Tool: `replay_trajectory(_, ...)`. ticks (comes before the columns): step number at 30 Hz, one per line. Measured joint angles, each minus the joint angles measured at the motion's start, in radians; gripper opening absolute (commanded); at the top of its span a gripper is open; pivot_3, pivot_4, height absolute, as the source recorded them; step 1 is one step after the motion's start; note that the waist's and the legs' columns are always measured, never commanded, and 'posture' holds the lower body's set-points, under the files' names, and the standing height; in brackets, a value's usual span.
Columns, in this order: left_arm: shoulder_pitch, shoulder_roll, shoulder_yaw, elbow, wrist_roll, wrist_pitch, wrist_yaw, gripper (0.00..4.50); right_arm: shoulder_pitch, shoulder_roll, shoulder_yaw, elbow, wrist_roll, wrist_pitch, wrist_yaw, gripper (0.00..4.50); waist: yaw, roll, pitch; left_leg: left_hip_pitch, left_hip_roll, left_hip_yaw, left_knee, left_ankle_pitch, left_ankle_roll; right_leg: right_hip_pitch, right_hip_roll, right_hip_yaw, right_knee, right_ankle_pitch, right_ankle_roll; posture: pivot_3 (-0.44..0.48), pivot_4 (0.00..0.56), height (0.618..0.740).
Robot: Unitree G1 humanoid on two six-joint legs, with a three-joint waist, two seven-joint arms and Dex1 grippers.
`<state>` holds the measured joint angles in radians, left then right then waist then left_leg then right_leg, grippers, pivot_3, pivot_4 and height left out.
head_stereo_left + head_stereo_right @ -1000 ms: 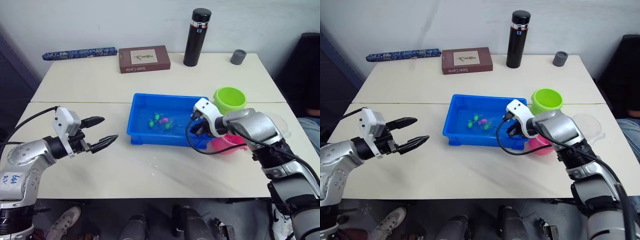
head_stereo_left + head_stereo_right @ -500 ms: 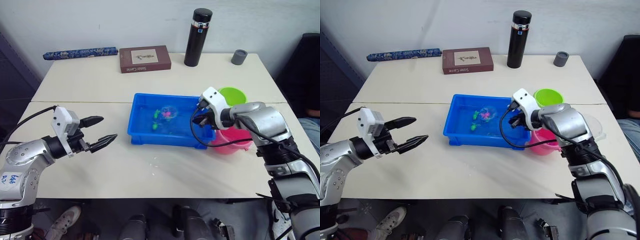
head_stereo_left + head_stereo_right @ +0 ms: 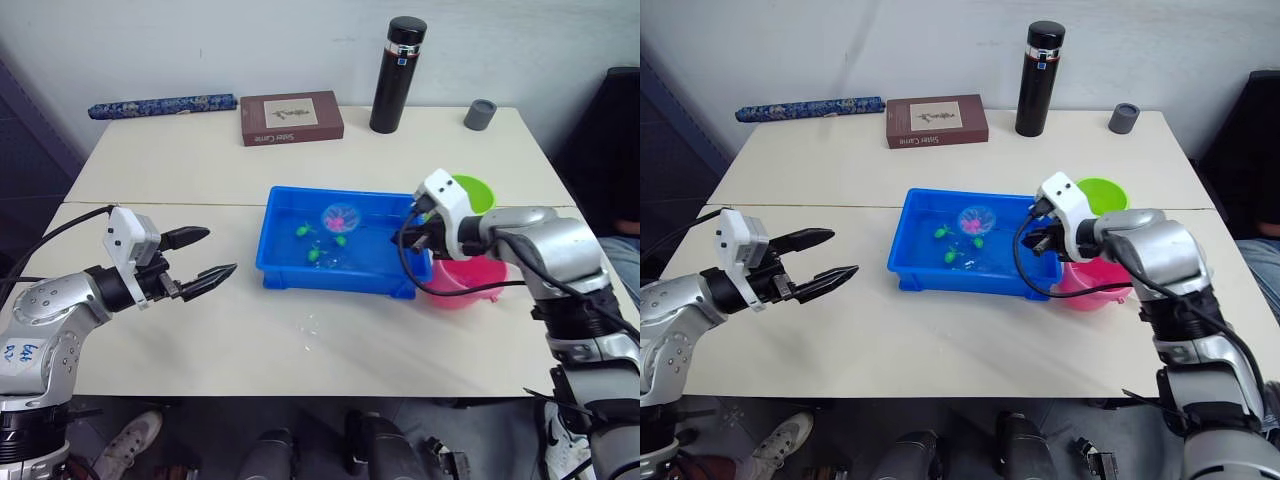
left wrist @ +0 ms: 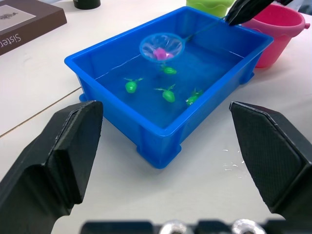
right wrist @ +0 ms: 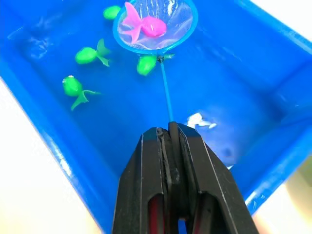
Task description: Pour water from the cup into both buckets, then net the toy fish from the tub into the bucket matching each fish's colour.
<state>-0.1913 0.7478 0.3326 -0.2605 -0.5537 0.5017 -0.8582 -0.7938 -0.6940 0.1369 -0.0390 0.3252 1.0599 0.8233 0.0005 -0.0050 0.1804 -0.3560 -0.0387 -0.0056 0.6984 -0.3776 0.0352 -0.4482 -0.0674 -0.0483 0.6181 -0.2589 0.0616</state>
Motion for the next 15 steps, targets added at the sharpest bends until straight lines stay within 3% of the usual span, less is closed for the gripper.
replay_trajectory(15, -0.132, 0.002, -0.086, 0.082, 0.008, -0.025, -0.063, 4.47, 0.229, -0.238, -0.197, -0.138, 0.086, -0.141, 0.124, 0.0, 0.002, 0.0, 0.0, 0.0, 0.0, -0.001, 0.0, 0.0, 0.0, 0.001, 0.0, -0.001, -0.001, 0.0, 0.0, 0.0, 0.15, 0.739)
